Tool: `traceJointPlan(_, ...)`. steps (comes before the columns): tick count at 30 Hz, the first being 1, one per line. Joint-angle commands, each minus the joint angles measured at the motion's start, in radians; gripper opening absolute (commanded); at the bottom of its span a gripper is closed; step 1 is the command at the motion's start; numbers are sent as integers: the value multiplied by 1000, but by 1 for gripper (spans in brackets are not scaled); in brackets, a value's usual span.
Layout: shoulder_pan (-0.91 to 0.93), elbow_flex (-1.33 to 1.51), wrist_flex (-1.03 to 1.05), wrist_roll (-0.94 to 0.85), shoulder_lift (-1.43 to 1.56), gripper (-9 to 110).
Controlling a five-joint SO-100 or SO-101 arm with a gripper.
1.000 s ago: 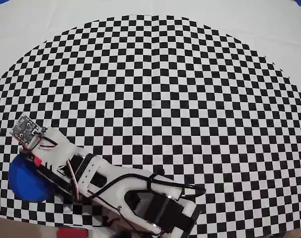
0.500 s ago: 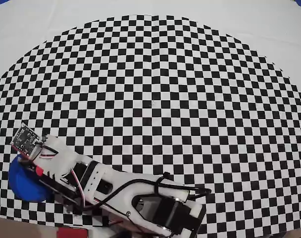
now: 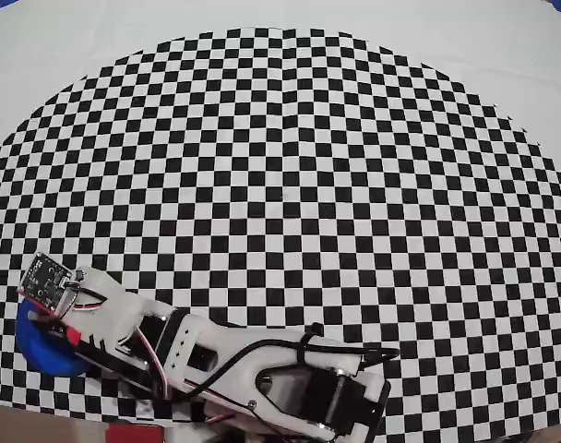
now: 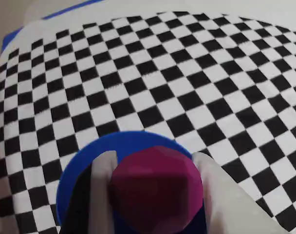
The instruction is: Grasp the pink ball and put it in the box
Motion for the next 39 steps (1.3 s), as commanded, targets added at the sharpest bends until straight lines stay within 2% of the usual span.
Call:
traceJointPlan(1, -15, 2, 3, -8, 38, 0)
traceJointPlan(39, -17, 51, -8, -8, -18, 0)
